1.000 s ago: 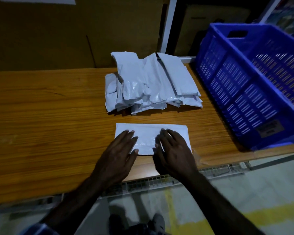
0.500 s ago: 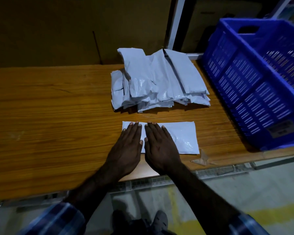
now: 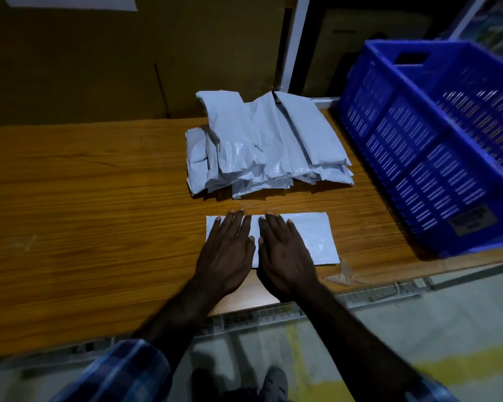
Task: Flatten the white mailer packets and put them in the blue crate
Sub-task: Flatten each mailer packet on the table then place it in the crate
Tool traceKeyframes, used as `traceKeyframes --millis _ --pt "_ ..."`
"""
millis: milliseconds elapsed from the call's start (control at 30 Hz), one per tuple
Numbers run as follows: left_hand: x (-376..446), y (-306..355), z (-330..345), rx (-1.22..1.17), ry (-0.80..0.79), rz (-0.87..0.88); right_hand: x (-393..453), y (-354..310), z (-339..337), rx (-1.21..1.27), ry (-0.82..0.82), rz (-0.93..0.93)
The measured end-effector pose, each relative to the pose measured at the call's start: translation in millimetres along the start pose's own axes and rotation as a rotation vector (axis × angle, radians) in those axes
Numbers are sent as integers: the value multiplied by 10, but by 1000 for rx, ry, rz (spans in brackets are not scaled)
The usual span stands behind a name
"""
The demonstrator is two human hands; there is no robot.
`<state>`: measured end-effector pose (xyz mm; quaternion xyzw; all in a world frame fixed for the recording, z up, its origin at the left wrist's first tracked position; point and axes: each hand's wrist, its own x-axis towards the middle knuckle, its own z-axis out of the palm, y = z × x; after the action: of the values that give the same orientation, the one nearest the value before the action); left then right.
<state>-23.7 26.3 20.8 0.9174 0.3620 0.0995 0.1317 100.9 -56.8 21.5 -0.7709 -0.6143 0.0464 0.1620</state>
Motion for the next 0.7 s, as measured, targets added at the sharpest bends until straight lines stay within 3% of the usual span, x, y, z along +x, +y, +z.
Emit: traceKeyframes --millis 333,467,600,700 --pt "-40 -47 63 70 26 5 6 32 5 31 -65 -3" --pt "-9 -4 12 109 35 -3 131 79 -206 157 -139 15" --pt "36 153 -24 111 79 38 84 152 -235 97 6 63" --pt "12 209 67 103 90 42 7 215 -117 -8 -2 51"
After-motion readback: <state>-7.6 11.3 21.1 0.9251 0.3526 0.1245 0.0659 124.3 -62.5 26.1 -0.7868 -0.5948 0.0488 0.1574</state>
